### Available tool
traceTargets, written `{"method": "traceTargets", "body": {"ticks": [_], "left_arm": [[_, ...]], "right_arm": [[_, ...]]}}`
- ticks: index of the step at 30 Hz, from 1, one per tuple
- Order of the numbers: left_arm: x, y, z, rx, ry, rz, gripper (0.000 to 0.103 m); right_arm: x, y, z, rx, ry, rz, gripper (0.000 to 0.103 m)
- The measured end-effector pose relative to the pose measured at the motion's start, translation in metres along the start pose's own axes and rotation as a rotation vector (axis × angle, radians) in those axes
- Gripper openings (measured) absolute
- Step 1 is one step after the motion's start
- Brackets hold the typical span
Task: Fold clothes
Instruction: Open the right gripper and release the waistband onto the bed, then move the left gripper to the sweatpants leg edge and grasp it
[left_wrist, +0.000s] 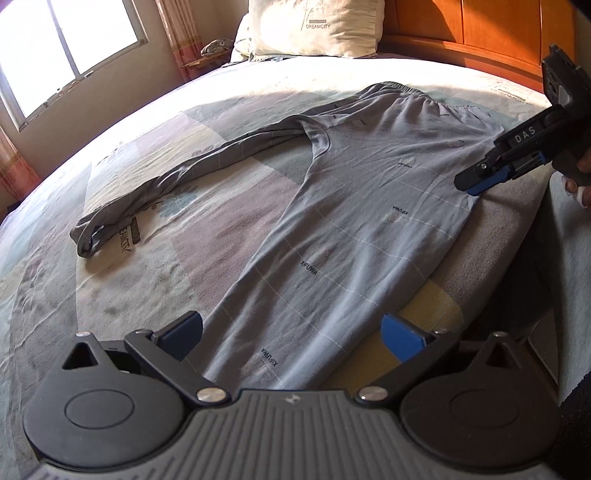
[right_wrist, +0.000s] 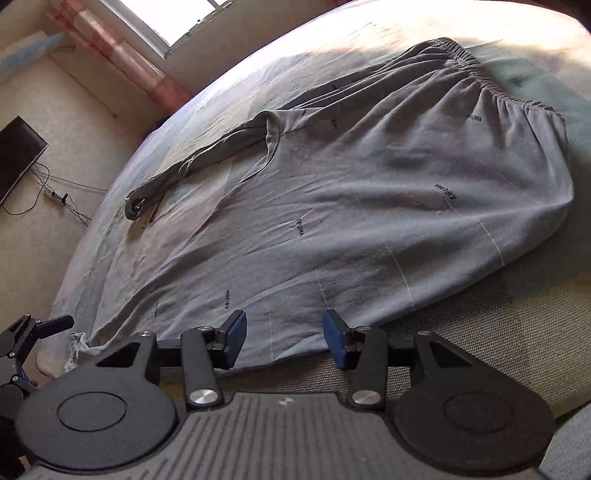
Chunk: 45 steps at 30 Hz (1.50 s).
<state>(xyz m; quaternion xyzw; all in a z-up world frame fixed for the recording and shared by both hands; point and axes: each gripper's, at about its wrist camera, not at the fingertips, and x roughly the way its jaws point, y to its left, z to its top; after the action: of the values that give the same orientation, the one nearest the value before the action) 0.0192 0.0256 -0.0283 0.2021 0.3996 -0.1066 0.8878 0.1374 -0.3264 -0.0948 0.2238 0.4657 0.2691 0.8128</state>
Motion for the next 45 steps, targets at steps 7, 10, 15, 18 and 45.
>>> {"method": "traceTargets", "body": {"ticks": [7,10,15,18,45], "left_arm": [[-0.012,0.067,-0.029,-0.116,0.049,0.045,0.102],[-0.027,0.115,-0.049,-0.238,0.054,0.083,0.102],[-0.042,0.179,-0.094,-0.496,0.041,0.013,0.102],[-0.044,0.201,-0.126,-0.630,0.037,-0.033,0.102],[-0.009,0.260,-0.263,-1.442,-0.325,-0.246,0.102]], "right_arm": [[-0.002,0.005,-0.003,0.006,-0.013,-0.014,0.052],[0.000,0.007,-0.003,0.008,-0.015,-0.018,0.056],[0.003,0.011,-0.003,0.006,-0.019,-0.033,0.060],[0.006,0.018,-0.002,-0.007,-0.016,-0.046,0.068],[0.027,0.056,-0.006,-0.076,-0.014,-0.182,0.099]]}}
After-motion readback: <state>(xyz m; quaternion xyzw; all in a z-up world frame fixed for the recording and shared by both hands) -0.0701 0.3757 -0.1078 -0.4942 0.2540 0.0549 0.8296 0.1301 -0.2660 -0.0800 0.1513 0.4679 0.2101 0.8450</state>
